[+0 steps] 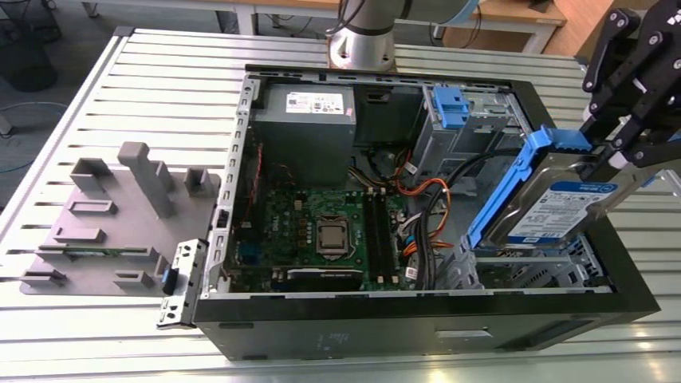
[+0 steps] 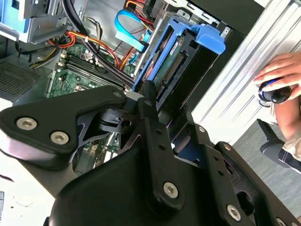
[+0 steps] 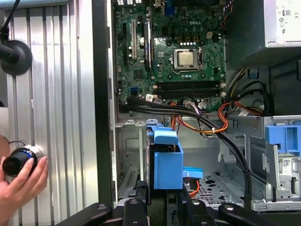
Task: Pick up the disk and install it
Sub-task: 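Insert the disk into the insertion slot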
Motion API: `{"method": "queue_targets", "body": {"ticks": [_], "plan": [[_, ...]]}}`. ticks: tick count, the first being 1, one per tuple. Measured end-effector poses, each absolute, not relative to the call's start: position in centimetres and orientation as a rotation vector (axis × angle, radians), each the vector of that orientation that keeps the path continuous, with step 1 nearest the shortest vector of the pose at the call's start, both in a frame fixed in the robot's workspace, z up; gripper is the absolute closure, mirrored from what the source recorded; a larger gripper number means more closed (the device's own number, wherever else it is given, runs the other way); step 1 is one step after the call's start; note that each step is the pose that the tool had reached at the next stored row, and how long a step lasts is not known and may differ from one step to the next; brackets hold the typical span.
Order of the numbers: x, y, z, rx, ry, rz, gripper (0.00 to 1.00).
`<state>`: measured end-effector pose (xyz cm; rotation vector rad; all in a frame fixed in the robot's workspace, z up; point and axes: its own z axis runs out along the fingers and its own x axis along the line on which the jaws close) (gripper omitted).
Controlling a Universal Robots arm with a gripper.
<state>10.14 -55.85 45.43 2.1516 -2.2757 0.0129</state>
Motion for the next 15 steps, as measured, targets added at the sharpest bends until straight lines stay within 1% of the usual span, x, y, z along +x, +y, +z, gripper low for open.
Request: {"method": "queue_targets", "body": {"ticks": [5,15], "plan": [[10.1,-55.8,45.2,2.152,-2.276,0.013,0.65],[10.1,-55.8,43.5,2.152,-2.276,0.013,0.65]]}}
